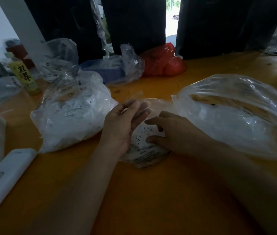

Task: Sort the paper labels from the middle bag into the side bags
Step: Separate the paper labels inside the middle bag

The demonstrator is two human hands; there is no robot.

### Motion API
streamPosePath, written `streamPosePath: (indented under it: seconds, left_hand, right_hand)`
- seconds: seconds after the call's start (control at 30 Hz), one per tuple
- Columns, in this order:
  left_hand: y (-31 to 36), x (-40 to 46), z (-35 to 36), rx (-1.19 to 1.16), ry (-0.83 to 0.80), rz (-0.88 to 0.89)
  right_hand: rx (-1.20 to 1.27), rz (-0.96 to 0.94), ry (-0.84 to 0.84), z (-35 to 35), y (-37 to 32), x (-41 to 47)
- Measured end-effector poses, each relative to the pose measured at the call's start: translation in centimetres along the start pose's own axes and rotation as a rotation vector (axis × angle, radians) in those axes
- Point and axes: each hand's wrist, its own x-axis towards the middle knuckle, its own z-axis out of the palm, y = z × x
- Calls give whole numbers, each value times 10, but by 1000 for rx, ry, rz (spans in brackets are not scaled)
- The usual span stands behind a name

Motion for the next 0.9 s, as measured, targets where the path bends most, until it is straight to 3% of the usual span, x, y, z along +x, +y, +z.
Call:
streamPosePath:
  seconds: [0.13,0.43,0.77,0.9]
  left_hand:
    - [1,-1,2,-17,13,11]
    - [-1,-4,2,97,29,73]
    - [-3,-1,0,58,23,52]
    - [-3,-1,-2,67,18,74]
  right_hand:
    - [-78,38,-32,4,4,2]
    - [8,202,4,7,6,2]
    - [153,195,329,-7,4,-4]
    - [344,270,448,-11,4,-4]
